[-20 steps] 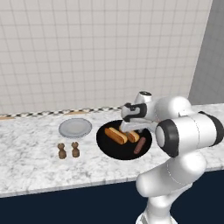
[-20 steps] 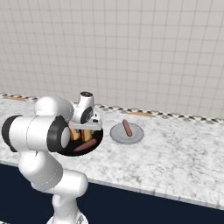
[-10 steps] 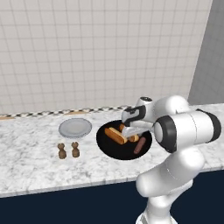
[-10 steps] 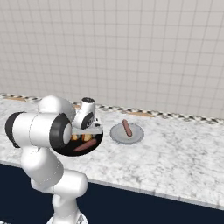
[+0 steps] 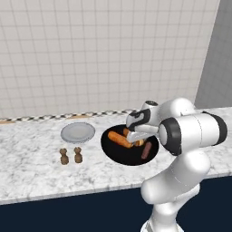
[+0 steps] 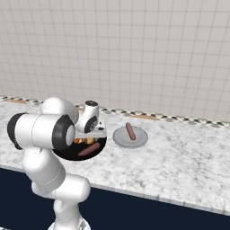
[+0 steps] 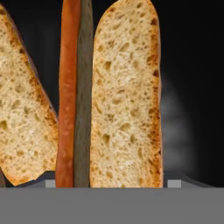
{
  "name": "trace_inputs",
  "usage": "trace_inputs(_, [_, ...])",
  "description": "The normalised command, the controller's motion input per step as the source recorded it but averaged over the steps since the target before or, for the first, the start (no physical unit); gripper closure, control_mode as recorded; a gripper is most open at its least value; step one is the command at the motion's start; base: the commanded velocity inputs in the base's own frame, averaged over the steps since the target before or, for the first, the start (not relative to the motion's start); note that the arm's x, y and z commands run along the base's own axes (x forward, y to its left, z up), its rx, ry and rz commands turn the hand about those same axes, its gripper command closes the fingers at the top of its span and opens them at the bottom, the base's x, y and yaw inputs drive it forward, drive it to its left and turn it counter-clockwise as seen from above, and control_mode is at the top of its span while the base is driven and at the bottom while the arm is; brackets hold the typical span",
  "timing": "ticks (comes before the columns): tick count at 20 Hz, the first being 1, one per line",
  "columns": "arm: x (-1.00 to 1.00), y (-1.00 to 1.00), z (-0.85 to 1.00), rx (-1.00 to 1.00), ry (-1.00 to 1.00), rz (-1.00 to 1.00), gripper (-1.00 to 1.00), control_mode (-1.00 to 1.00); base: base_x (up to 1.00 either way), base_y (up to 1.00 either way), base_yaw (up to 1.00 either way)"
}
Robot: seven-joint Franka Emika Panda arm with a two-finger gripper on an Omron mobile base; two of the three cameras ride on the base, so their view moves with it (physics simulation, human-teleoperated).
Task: Place one bun and one sausage from the bowl on each plate.
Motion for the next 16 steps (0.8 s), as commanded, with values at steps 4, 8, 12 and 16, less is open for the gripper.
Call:
trace_inputs(4, [-0.25,-0.33,0.27,0.00,-0.05,0.00,1.00,-1.00,0.00,0.00,0.00])
trace_inputs(8, [-0.38,-0.92,1.00,0.02,-0.16,-0.12,1.00,-1.00,0.00,0.00,0.00])
trace_inputs(12, [-0.02,-1.00,0.95,0.00,0.06,-0.28,1.00,-1.00,0.00,0.00,0.00])
trace_inputs(16, [0.17,-0.87,0.18,-0.10,0.24,-0.27,1.00,-1.00,0.00,0.00,0.00])
